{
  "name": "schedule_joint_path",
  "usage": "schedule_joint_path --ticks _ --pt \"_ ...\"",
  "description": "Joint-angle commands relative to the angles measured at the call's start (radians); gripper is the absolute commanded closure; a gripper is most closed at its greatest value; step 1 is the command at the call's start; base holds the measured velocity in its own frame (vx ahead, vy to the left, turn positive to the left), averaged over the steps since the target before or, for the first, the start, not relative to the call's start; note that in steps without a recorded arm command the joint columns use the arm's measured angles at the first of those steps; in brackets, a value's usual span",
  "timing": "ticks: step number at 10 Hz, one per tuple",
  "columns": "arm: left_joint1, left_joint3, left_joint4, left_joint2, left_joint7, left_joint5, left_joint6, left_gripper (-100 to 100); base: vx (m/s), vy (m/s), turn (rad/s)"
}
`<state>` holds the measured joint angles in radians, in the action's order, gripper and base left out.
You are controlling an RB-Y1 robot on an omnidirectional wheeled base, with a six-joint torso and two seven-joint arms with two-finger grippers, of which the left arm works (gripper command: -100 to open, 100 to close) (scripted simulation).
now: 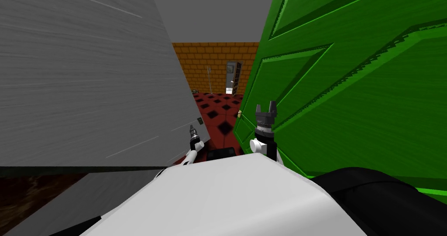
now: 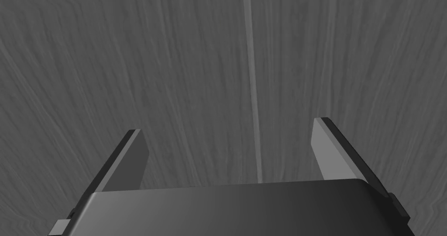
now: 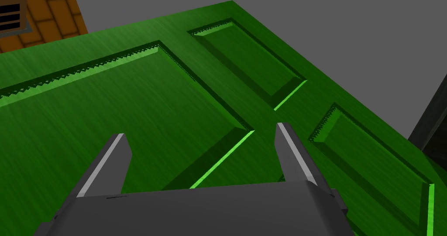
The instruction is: Push the door open
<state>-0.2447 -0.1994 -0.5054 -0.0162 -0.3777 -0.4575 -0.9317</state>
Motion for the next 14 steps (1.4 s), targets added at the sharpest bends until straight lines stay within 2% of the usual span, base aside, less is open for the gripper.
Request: schedule_joint_path --ticks 1,4,7,8,9,10,14 --pt "0.005 -0.001 -0.011 -0.004 -0.005 -0.001 0.001 -100 0.198 0.097 -0.018" --pt "0.007 -0.002 -0.008 0.014 -0.005 -0.002 -0.007 -100 0.205 0.035 -0.026" --pt "0.009 -0.003 -0.006 0.059 -0.006 -0.003 -0.014 -100 0.18 -0.018 -0.035" --pt "0.009 -0.003 -0.006 0.059 -0.006 -0.003 -0.014 -100 0.107 -0.061 -0.024" --pt "0.002 -0.003 0.018 0.052 0.004 -0.003 -0.03 -100 0.036 -0.027 0.005" --pt "0.002 -0.003 0.018 0.052 0.004 -0.003 -0.03 100 0.0 0.0 0.0" --pt "0.002 -0.003 0.018 0.052 0.004 -0.003 -0.03 100 -0.005 0.005 -0.006"
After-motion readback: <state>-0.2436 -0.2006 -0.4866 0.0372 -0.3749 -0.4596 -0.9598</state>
